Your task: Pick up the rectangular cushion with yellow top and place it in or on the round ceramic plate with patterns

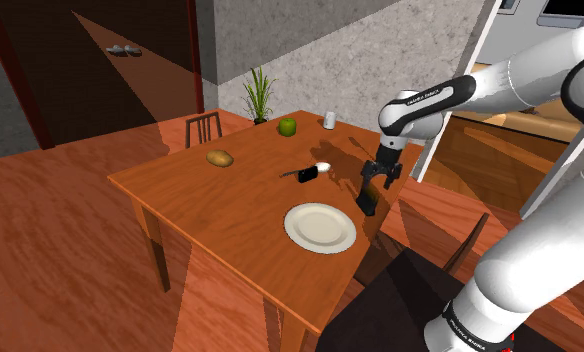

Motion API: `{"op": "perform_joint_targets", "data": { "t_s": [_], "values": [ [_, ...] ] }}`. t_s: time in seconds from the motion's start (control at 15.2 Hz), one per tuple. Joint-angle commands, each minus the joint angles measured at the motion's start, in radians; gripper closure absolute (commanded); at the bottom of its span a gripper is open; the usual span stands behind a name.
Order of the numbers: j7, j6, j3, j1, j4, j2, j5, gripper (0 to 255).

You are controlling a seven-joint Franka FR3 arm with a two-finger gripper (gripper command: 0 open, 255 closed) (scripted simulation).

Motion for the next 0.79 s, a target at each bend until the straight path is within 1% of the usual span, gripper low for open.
{"op": "perform_joint_targets", "data": {
  "t_s": [0.0, 0.2, 0.66, 0.73],
  "values": [
    [-0.004, 0.030, 0.000, 0.001, -0.019, 0.011, 0.006, 0],
    [-0.011, 0.067, 0.000, 0.004, -0.038, 0.030, 0.015, 0],
    [-0.011, 0.066, 0.000, 0.004, -0.037, 0.030, 0.015, 0],
    [-0.011, 0.066, 0.000, 0.004, -0.037, 0.030, 0.015, 255]
  ]
}}
